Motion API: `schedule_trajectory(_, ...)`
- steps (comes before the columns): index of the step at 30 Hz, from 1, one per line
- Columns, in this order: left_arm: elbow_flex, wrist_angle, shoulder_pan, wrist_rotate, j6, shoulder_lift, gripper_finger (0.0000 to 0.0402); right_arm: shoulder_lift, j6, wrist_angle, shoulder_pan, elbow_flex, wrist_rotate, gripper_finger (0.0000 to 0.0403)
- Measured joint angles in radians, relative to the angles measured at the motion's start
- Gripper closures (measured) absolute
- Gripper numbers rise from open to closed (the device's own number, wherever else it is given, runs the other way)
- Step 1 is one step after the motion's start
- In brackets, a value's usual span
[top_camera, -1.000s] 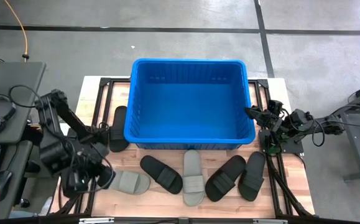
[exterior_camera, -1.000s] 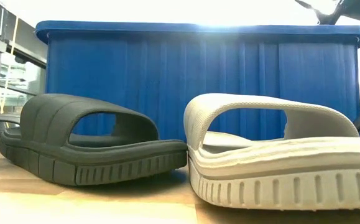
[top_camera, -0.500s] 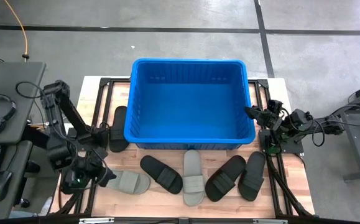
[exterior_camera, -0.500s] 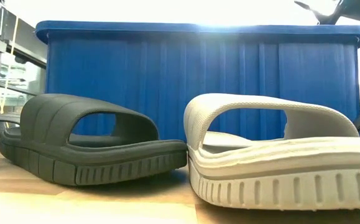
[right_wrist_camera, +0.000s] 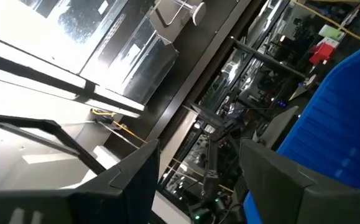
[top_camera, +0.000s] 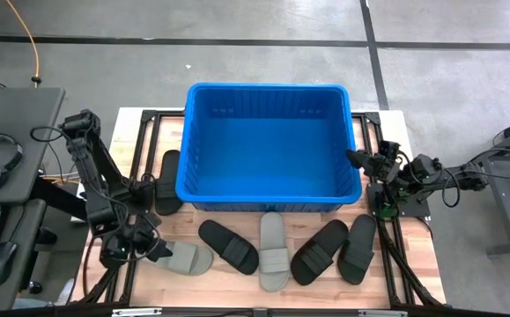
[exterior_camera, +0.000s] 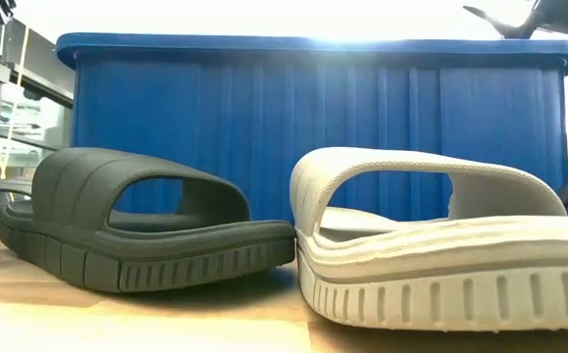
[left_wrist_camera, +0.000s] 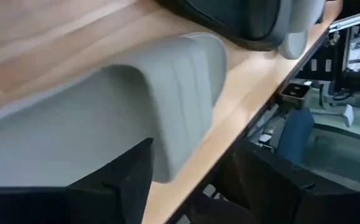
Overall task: Pick and place slides into bin
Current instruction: Put the left gray slide into the blue bin
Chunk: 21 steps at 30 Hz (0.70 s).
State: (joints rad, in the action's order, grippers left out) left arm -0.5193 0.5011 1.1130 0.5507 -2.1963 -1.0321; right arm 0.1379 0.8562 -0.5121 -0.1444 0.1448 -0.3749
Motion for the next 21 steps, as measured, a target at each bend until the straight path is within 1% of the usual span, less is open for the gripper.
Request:
schedule_trajectory(3, 0.024, -0.01, 0.0, 0.0, -0.007, 0.0, 0.0167, 0.0, 0.0, 0.0, 0.0, 0.0, 0.007, 0.0192)
schedule_trajectory(6, 0.056, -0.04, 0.0, -0.004, -0.027, 0.0, 0.0166, 0.0, -0.001, 0.004, 0.0, 0.0, 0.006, 0.0192)
schedule_trajectory(14, 0.116, -0.145, -0.001, 0.017, -0.039, -0.01, 0.0185, 0.0, -0.005, 0.016, 0.0, 0.0, 0.005, 0.0192)
schedule_trajectory(17, 0.134, -0.227, -0.001, 0.049, -0.041, -0.029, 0.0192, 0.0, -0.008, 0.017, 0.0, 0.0, 0.006, 0.0192)
schedule_trajectory(21, 0.136, -0.279, -0.001, 0.083, -0.042, -0.068, 0.0199, 0.0, -0.008, 0.022, 0.0, 0.0, 0.007, 0.0192)
